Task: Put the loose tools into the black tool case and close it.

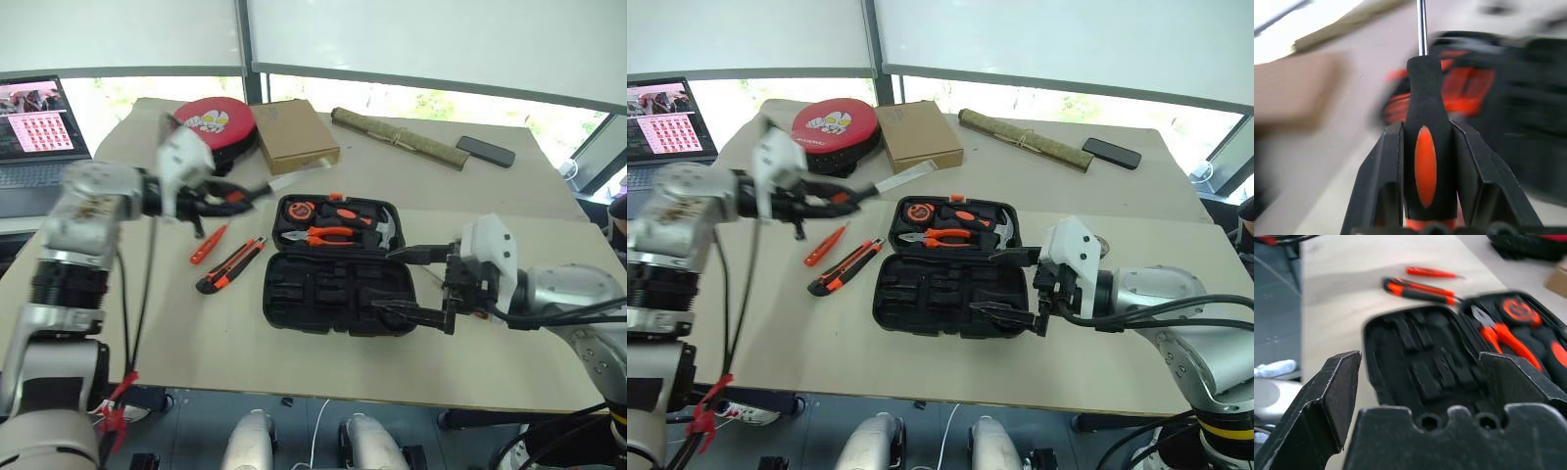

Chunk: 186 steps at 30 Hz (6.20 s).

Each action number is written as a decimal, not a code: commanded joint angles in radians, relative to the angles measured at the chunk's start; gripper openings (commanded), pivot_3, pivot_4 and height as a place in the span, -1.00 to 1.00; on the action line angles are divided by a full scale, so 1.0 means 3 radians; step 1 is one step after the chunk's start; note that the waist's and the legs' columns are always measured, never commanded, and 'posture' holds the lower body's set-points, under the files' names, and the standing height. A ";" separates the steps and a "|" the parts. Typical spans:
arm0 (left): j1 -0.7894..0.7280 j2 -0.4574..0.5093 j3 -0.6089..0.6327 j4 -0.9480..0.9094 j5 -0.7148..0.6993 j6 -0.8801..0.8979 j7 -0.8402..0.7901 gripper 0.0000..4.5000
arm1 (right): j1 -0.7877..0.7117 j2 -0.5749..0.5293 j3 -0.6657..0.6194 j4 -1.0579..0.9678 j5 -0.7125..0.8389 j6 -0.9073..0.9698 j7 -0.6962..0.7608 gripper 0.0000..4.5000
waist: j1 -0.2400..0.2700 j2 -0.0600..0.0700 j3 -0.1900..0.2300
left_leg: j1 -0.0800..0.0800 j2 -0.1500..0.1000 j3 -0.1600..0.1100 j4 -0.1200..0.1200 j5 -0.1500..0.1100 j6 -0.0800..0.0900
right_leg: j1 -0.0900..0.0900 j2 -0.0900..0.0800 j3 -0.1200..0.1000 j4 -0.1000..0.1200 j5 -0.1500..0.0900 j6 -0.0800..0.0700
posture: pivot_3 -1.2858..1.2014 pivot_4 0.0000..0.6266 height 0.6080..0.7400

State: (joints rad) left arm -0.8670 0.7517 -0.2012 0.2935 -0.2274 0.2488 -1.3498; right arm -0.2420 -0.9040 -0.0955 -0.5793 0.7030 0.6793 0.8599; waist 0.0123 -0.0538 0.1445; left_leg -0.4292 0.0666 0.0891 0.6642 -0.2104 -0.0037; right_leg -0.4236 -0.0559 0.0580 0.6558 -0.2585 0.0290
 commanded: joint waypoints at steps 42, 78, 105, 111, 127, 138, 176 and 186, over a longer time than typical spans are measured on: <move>-0.0642 -0.1017 -0.0632 0.1201 0.1175 -0.0831 -0.0033 -0.88 | 0.0435 0.0155 -0.0399 -0.0112 -0.0075 -0.0104 -0.0191 1.00 | -0.0007 0.0003 0.0003 | -0.0008 -0.0002 -0.0016 0.0025 -0.0001 0.0003 | 0.0004 0.0003 0.0000 0.0012 -0.0001 0.0005 | 0.03 -0.52 1.00; -0.0657 -0.1237 -0.0277 0.1347 0.0912 -0.0702 -0.0118 -0.98 | 0.0846 0.0236 -0.0836 -0.0278 -0.0115 -0.0029 -0.0407 1.00 | -0.0002 0.0010 0.0000 | -0.0009 -0.0005 -0.0020 0.0047 0.0003 0.0014 | 0.0010 0.0002 0.0001 0.0025 0.0002 0.0011 | 0.03 -0.52 1.00; 0.0115 -0.0481 0.0016 -0.0939 -0.0648 0.0803 -0.0643 0.98 | 0.0791 0.0111 -0.0612 0.1664 -0.1017 -0.0447 -0.0066 1.00 | -0.0088 0.0053 0.0011 | 0.0023 -0.0008 -0.0024 0.0037 0.0004 0.0018 | 0.0046 0.0006 0.0010 0.0006 -0.0005 0.0016 | 0.03 -0.52 1.00; 0.0164 -0.0426 -0.0006 -0.0983 -0.0616 0.0749 -0.0602 1.00 | 0.0311 0.0192 -0.0248 0.2271 -0.1231 -0.0580 -0.0011 0.77 | -0.0060 0.0053 0.0012 | 0.0014 -0.0012 -0.0023 0.0039 0.0003 0.0021 | 0.0043 0.0004 0.0013 0.0002 -0.0004 0.0019 | 0.03 -0.52 1.00; 0.0287 -0.0218 0.0074 -0.1097 -0.0648 0.0789 -0.0506 1.00 | 0.1353 -0.0012 -0.1641 0.0966 -0.0574 -0.0206 0.0232 -0.53 | -0.0062 0.0058 0.0012 | 0.0015 -0.0017 -0.0024 0.0036 0.0001 0.0023 | 0.0044 0.0000 0.0016 0.0003 -0.0007 0.0024 | 0.03 -0.52 1.00; 0.0396 -0.0004 0.0079 -0.1266 -0.0724 0.0849 -0.0519 1.00 | -0.0433 -0.0069 0.0284 0.1040 -0.1021 -0.0700 0.0835 -0.53 | -0.0116 0.0053 0.0022 | 0.0020 -0.0003 -0.0022 0.0034 0.0001 0.0023 | 0.0042 0.0013 0.0021 0.0001 -0.0013 0.0030 | 0.03 -0.52 1.00; 0.0281 -0.0111 0.0038 -0.1086 -0.0635 0.0655 -0.0376 1.00 | -0.1400 0.0731 0.0907 0.2275 -0.1723 -0.1181 0.1080 0.02 | -0.0035 0.0053 0.0023 | -0.0026 -0.0006 -0.0014 0.0044 -0.0001 0.0028 | -0.0005 0.0010 0.0022 0.0014 -0.0004 0.0018 | 0.03 -0.52 1.00; 0.0258 -0.0161 0.0020 -0.0989 -0.0559 0.0578 -0.0404 1.00 | -0.1437 0.0914 0.1138 0.2486 -0.1966 -0.1200 0.0905 -1.00 | -0.0038 0.0053 0.0023 | -0.0026 -0.0007 -0.0013 0.0045 -0.0001 0.0028 | -0.0005 0.0010 0.0022 0.0015 -0.0004 0.0018 | 0.03 -0.52 1.00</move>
State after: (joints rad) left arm -0.7679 0.7065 -0.1999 0.0010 -0.3952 0.4499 -1.4662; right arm -0.6500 -0.6272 0.2338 0.1601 0.1393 0.3353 1.1410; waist 0.0008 -0.0378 0.1514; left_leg -0.4371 0.0645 0.0852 0.6778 -0.2107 0.0046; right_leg -0.4252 -0.0529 0.0645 0.6603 -0.2597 0.0343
